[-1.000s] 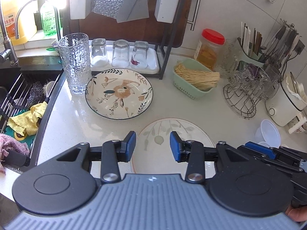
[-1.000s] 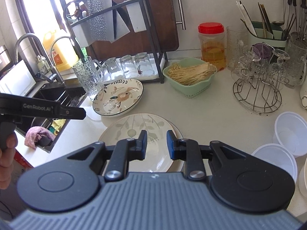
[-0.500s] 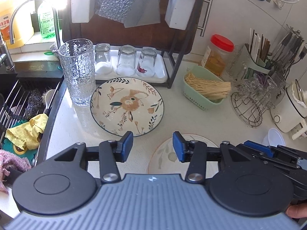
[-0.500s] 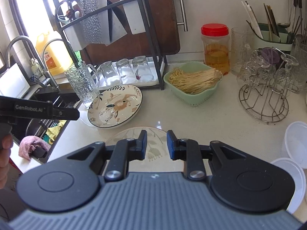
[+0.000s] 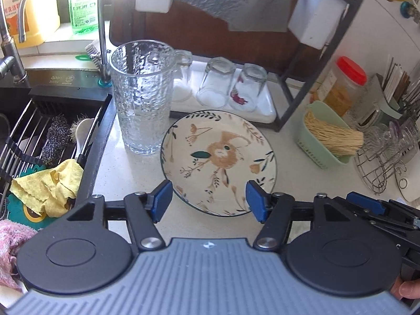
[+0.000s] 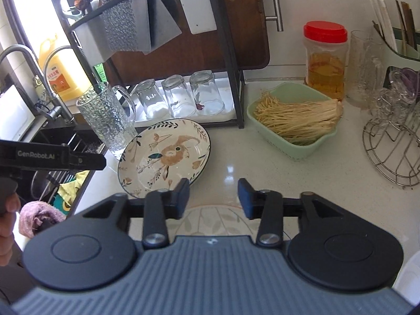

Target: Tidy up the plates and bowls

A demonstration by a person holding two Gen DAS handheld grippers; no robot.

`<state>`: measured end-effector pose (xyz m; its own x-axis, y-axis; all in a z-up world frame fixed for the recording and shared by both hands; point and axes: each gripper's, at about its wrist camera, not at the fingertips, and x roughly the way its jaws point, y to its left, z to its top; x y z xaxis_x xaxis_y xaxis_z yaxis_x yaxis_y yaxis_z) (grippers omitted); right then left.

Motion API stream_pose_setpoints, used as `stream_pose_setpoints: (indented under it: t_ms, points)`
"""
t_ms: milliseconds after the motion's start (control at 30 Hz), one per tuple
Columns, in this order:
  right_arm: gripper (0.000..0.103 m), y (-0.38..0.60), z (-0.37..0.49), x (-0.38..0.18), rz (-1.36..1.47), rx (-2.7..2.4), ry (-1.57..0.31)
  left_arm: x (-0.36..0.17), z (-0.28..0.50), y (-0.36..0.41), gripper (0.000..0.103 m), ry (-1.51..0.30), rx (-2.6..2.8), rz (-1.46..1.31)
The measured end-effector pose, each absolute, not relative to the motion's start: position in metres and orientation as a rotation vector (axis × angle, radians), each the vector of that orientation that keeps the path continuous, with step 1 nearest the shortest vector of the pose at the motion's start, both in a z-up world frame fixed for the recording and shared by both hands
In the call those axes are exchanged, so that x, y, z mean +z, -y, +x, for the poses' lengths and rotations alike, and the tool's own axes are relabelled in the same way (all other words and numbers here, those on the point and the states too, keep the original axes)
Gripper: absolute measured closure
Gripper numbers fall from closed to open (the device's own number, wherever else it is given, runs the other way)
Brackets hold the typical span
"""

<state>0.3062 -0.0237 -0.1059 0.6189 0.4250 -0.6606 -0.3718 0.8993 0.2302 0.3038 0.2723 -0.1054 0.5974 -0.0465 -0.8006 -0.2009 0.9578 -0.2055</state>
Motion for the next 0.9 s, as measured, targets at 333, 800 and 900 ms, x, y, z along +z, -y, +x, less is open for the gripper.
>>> stream_pose_setpoints:
  t_ms: [333,800,900]
  points:
    - [0.057,-0.005,0.344,-0.13,0.043,0.445,-0.893,-0.152,0.33,-0.312,0.037,-1.013,0.104,-0.362]
    - [0.07,-0.052,0.41,-0.167,-0.024,0.454,-0.96,-0.199,0.385,-0.329,0.061,-1.106,0.064,-0.327]
    - [0.078,-0.056,0.421,-0.174,-0.056,0.456,-0.971,-0.203,0.39,-0.327,0.073,-1.107,0.056,-0.312]
